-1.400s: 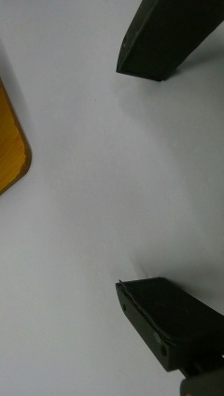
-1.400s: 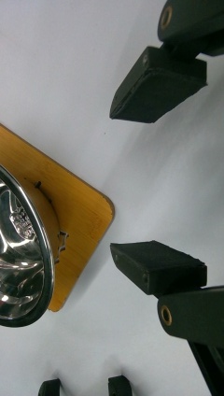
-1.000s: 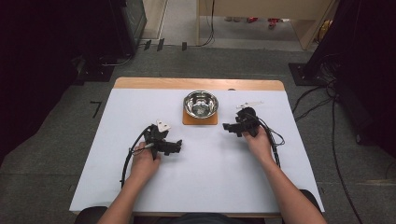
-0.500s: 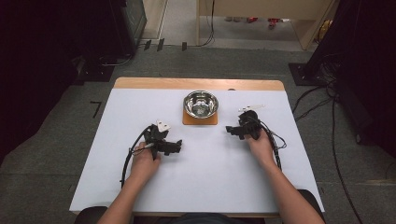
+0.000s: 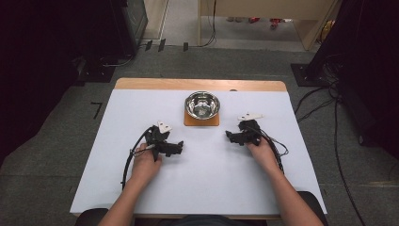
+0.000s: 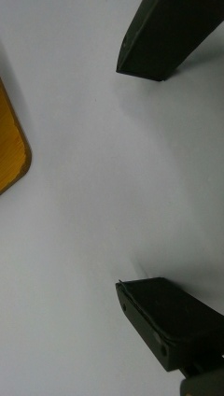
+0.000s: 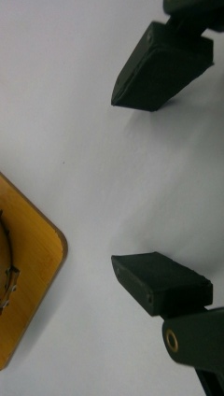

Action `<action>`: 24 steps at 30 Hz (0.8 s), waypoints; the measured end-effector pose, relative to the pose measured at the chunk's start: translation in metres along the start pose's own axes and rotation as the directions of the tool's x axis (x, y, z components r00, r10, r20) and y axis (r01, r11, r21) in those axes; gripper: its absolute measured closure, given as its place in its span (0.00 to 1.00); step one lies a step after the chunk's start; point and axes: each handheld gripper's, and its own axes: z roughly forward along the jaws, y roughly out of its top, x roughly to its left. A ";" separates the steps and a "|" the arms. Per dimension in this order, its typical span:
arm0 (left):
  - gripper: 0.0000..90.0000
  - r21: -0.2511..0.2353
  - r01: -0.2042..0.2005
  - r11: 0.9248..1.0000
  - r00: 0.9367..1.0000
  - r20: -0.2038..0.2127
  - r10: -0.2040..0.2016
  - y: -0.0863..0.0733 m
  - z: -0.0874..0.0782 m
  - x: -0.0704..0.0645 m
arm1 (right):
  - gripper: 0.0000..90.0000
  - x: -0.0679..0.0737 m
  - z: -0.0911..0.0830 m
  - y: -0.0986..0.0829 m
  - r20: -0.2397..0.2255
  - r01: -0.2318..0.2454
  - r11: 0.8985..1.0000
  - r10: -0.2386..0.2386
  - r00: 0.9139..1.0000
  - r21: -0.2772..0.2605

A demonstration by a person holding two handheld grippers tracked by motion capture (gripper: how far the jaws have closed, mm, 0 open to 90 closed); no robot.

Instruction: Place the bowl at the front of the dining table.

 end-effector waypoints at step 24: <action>0.00 0.002 -0.002 1.000 1.000 0.000 0.002 0.000 0.000 0.000 | 0.19 0.001 0.000 0.000 0.012 0.004 1.000 -0.004 1.000 0.002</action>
